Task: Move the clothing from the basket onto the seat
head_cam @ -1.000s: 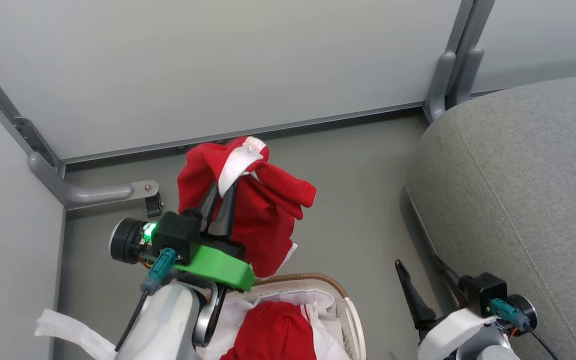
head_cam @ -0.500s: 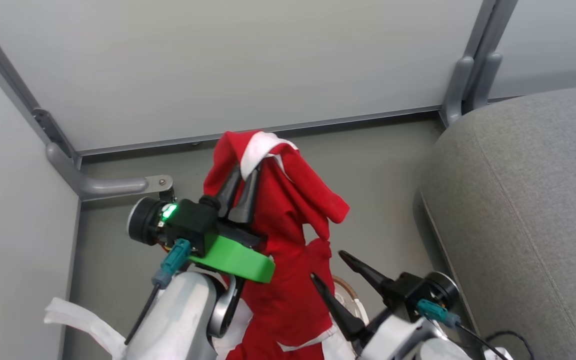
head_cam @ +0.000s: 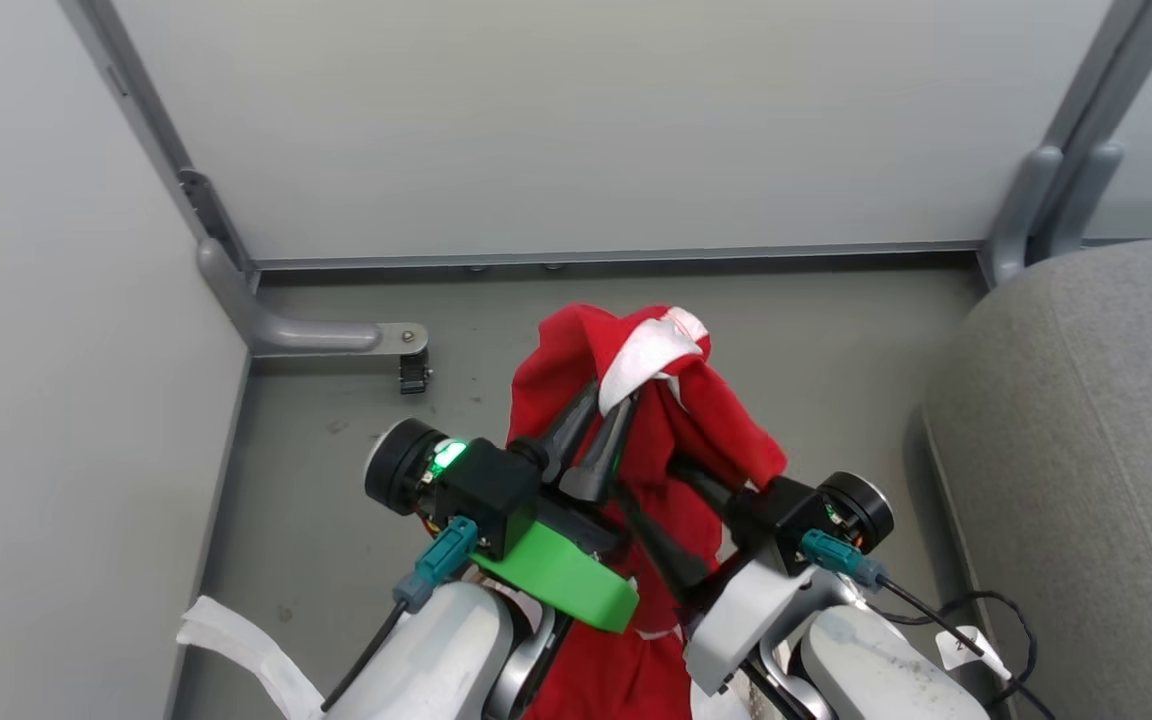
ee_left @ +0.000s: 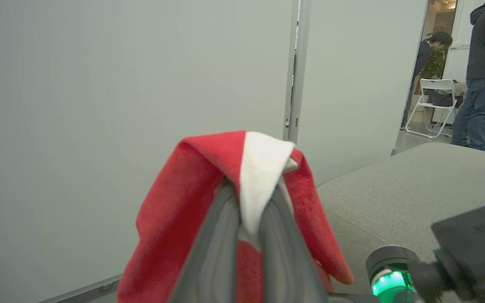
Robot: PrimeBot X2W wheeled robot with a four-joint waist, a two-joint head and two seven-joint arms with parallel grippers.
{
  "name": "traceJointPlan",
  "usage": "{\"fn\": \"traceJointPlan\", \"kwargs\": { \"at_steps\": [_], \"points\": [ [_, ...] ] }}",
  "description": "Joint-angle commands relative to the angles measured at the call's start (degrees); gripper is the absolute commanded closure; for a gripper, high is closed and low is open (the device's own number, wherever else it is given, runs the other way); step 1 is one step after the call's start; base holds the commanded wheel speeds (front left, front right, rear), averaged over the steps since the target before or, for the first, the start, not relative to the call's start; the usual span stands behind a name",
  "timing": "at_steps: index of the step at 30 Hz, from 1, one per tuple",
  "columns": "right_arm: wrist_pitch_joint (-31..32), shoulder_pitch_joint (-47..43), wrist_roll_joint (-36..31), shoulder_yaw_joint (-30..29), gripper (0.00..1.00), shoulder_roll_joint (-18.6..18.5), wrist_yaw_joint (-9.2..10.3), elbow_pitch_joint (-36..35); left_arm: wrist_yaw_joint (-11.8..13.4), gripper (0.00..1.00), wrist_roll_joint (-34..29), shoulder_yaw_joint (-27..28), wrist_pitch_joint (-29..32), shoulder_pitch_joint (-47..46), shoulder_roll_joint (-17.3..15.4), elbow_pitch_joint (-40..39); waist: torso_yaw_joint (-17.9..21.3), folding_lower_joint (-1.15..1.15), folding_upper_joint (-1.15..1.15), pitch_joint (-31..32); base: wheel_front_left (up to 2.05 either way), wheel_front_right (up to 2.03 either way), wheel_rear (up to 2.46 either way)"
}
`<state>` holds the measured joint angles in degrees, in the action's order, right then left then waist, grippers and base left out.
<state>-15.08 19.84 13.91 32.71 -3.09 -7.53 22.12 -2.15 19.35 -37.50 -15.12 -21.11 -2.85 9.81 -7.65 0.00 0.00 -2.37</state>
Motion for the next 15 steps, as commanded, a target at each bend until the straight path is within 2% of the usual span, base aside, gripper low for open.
{"fn": "traceJointPlan", "kwargs": {
  "at_steps": [1,6,7,8,9,15],
  "points": [
    [-0.1,0.7,0.3,-0.3,1.00,-0.2,0.08,0.3,0.4,1.00,0.3,-0.3,-0.1,-0.9,-0.1,0.1,-1.6,0.00,0.00,0.2,0.00,0.00,0.00],
    [-0.1,-1.1,1.2,-1.2,1.00,0.0,0.08,0.2,1.0,1.00,0.0,-0.1,-0.1,-0.6,-0.1,0.9,-0.8,0.00,0.00,-0.1,0.00,0.00,0.00],
    [-0.1,-1.4,1.2,-1.7,1.00,-0.1,0.08,-0.1,1.1,0.88,-0.4,0.2,-0.1,-0.5,-0.1,1.0,-0.3,0.00,0.00,-0.2,0.00,0.00,0.00],
    [-0.1,-1.7,1.2,-2.1,1.00,-0.1,0.08,-0.4,1.3,0.63,-0.7,0.6,-0.1,-0.4,-0.1,1.1,0.4,0.00,0.00,-0.3,0.00,0.00,0.00],
    [-0.1,-2.3,1.1,-2.5,1.00,0.0,0.08,-0.8,1.2,0.00,-0.5,1.0,-0.1,-0.1,-0.1,1.4,1.2,0.00,0.00,-0.4,0.00,0.00,0.00],
    [-0.1,-5.6,1.7,-4.2,1.00,-0.3,0.08,-2.2,1.0,0.00,-1.4,3.0,-0.1,1.3,-0.1,1.8,8.2,0.00,0.00,-0.3,0.00,0.00,0.00]
  ]
}}
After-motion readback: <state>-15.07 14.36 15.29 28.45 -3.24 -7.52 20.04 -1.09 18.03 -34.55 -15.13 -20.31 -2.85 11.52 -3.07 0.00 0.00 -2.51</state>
